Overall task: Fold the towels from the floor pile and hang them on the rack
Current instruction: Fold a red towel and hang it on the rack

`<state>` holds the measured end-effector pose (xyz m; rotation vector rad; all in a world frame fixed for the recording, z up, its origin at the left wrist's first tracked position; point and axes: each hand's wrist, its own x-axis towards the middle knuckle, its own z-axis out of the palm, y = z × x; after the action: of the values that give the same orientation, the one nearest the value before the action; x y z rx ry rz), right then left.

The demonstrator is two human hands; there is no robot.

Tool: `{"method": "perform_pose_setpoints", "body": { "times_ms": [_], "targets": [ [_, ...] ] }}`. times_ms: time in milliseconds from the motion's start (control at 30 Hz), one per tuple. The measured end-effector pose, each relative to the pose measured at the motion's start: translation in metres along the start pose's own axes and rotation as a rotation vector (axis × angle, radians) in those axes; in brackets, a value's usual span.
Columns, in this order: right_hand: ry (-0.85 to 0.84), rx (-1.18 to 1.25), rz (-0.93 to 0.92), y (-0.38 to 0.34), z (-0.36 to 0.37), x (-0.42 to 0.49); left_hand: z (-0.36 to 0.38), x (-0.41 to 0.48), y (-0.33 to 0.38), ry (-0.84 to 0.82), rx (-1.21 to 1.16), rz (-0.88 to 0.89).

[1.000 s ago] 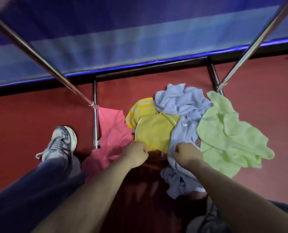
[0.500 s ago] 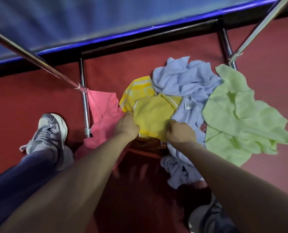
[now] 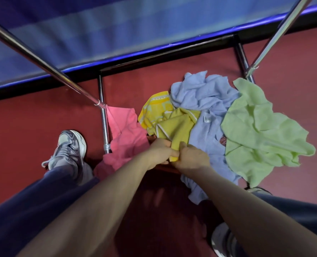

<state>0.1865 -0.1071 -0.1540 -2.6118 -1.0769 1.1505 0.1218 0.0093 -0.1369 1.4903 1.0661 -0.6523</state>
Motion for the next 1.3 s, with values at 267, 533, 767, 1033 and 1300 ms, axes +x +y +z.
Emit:
{"method": "perform_pose_setpoints", "body": {
  "times_ms": [267,533,767,1033,1300],
  "targets": [
    [0.068,0.05,0.011,0.012,-0.028,-0.029,-0.01,-0.038,0.021,0.029,0.026,0.086],
    [0.034,-0.008,0.041,0.026,-0.016,-0.018,0.004,-0.027,-0.011,0.058,0.008,0.029],
    [-0.164,0.005,0.056,0.018,0.013,0.011,-0.023,0.014,-0.068,0.556,0.399,-0.174],
    [-0.169,0.061,-0.068,0.012,0.052,0.013,-0.034,0.03,-0.097,0.698,0.381,-0.123],
    [-0.186,0.077,-0.058,-0.005,0.006,-0.022,-0.014,-0.007,-0.065,0.575,-0.281,-0.028]
  ]
}}
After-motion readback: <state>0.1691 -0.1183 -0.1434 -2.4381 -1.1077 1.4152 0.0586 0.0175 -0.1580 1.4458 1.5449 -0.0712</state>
